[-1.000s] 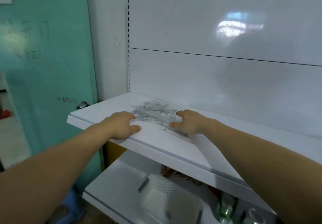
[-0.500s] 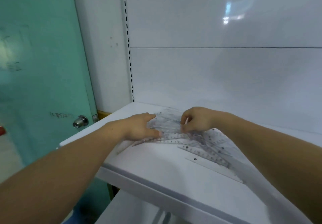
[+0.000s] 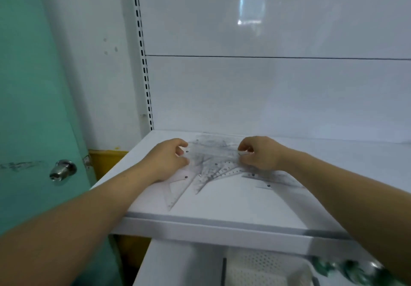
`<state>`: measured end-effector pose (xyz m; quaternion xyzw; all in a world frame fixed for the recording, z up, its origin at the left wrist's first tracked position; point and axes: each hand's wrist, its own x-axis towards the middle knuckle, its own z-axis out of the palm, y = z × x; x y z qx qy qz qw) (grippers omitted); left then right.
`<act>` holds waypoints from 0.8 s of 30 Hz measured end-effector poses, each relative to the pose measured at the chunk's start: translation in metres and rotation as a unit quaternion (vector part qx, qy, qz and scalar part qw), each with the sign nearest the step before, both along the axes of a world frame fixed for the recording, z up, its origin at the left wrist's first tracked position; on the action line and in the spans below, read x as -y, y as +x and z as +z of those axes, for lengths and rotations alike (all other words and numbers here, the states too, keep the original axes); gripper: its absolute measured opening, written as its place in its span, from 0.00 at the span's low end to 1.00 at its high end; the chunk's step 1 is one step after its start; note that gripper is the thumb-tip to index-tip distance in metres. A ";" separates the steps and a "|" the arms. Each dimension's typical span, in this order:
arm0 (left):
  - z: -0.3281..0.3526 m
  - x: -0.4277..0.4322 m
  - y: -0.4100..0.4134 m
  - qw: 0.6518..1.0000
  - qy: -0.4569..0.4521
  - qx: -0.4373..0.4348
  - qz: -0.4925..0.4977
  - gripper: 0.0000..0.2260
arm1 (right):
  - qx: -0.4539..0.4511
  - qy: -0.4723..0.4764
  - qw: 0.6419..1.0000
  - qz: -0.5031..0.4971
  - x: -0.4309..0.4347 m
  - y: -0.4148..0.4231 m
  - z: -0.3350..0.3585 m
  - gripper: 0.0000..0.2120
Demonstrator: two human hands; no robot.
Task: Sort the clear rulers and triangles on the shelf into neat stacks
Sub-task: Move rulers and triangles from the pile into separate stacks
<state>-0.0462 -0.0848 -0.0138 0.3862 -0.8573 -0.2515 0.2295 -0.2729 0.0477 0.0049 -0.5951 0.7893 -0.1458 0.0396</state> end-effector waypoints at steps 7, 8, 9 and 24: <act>-0.001 -0.005 0.019 0.997 0.047 -0.063 -0.001 0.18 | 0.000 -0.071 0.995 -0.065 -0.027 0.028 -0.018 0.17; -0.001 -0.007 0.021 0.996 0.052 -0.073 0.005 0.18 | -0.004 -0.082 0.995 -0.064 -0.028 0.029 -0.021 0.16; -0.001 -0.008 0.023 0.995 0.053 -0.082 0.011 0.18 | -0.004 -0.093 0.994 -0.064 -0.029 0.030 -0.024 0.14; 0.026 -0.023 0.018 0.926 0.263 -0.270 0.020 0.11 | -0.001 -0.101 0.993 -0.061 -0.026 0.031 -0.004 0.22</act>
